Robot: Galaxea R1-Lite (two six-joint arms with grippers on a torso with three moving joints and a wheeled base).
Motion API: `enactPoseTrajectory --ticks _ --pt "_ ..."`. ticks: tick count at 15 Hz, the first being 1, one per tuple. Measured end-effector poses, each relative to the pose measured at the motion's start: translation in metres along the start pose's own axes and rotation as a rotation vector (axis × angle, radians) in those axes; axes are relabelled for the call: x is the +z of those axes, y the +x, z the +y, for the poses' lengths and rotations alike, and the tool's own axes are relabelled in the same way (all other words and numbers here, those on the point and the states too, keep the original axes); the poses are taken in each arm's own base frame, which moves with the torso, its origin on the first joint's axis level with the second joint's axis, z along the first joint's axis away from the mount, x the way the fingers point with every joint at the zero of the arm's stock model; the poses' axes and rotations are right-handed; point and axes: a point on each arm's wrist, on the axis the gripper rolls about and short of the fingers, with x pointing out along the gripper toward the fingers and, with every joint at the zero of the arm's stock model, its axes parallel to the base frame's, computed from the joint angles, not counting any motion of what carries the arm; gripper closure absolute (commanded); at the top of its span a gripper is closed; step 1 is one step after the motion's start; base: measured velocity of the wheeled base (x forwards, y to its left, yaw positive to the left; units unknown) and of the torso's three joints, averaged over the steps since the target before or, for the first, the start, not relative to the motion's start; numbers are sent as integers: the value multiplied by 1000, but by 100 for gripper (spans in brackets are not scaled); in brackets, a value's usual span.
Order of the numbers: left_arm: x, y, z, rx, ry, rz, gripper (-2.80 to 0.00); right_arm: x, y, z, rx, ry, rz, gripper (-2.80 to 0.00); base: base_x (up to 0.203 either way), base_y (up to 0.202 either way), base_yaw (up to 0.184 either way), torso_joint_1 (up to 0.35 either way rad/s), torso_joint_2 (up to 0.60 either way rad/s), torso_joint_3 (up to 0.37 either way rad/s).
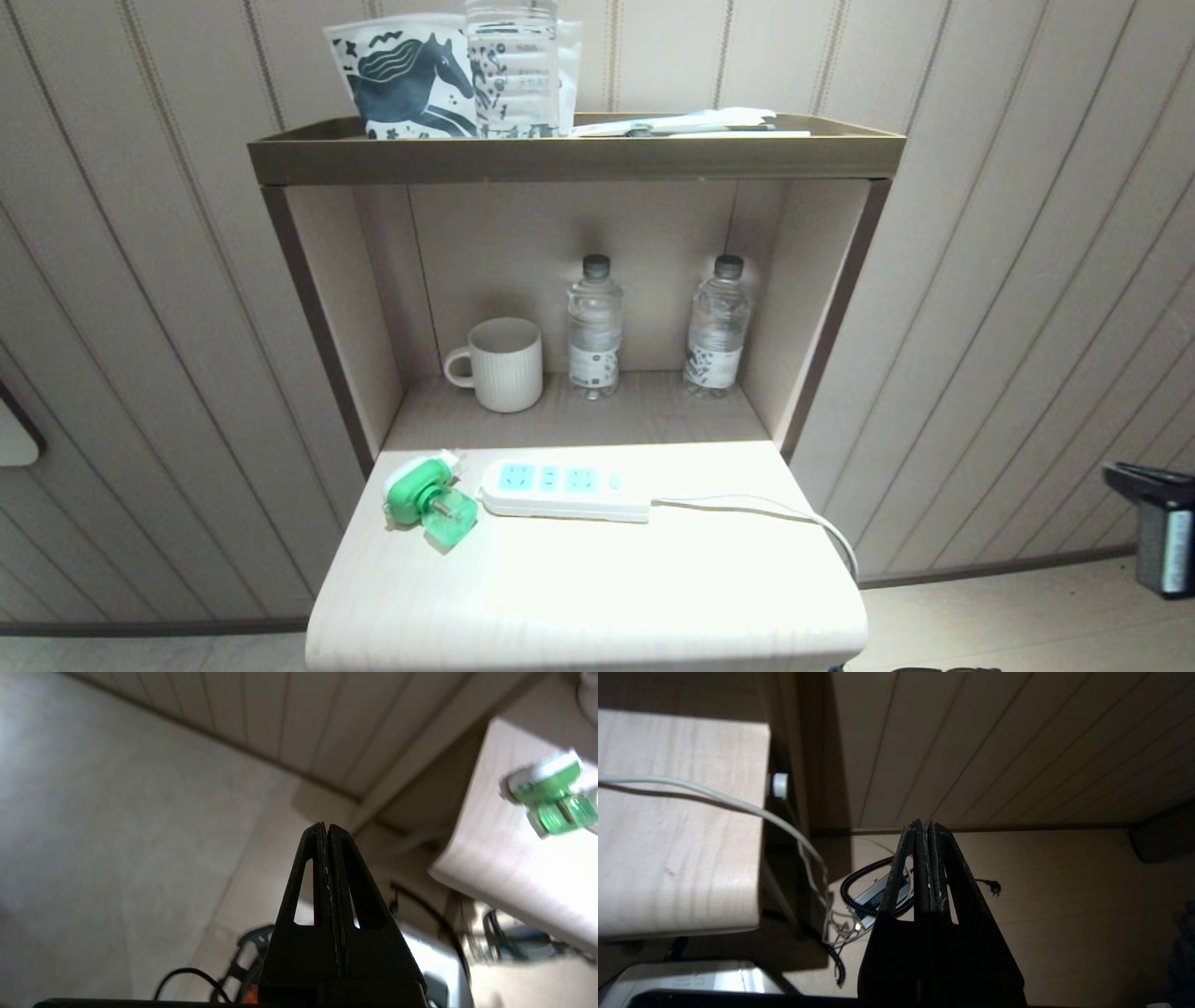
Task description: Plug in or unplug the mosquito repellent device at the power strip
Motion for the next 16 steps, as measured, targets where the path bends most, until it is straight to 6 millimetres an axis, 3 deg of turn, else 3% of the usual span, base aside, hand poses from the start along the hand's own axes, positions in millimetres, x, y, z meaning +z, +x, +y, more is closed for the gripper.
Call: enactPoseTrajectory --ticks 3,6,10,16 --pt "-50 -30 39 58 -70 -173 0 -10 -40 -32 -68 75 -159 0 0 0 0 0 0 0" --pt "-94 -50 53 195 -128 -330 0 -40 -69 -58 -227 131 -241 0 0 0 0 0 0 0" --pt "-104 -69 60 203 -165 -446 0 -85 -92 -64 -488 175 -268 0 0 0 0 0 0 0" --pt "-112 -64 58 105 -146 -380 0 -136 -93 -52 -345 159 -333 0 0 0 0 0 0 0"
